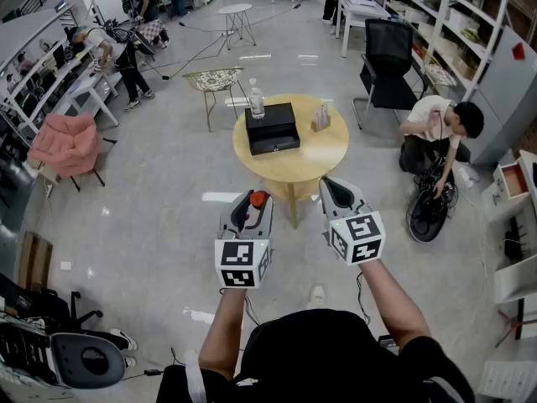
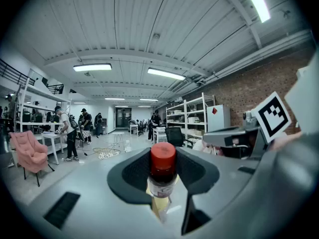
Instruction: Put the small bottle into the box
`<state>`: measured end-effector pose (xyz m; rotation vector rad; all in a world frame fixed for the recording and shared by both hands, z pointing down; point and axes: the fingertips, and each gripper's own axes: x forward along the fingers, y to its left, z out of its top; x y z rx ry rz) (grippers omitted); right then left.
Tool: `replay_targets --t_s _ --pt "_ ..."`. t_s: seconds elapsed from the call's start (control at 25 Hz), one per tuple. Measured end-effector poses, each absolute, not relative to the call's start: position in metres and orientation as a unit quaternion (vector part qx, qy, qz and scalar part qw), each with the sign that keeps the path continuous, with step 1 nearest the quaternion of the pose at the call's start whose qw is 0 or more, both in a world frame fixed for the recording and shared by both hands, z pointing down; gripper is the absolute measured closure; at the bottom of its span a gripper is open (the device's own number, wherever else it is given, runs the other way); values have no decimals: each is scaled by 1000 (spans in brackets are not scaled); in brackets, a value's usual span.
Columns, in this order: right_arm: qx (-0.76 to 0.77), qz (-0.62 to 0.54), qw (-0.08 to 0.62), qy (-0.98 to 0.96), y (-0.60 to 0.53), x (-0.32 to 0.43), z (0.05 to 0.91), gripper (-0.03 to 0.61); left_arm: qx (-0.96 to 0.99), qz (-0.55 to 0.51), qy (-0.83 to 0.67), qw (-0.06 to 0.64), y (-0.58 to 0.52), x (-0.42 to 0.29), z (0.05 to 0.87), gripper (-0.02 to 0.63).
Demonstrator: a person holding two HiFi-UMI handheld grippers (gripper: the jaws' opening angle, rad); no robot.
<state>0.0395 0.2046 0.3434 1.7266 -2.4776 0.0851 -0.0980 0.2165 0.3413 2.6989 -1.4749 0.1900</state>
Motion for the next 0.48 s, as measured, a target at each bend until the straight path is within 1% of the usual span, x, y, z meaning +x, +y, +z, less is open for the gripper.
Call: replay_targets --t_s 0.24,0.48 --pt "565 52 30 -823 187 51 348 580 874 64 -480 35 199 -86 349 462" --pt "552 43 49 -831 168 61 355 580 874 61 -479 51 179 -65 353 462"
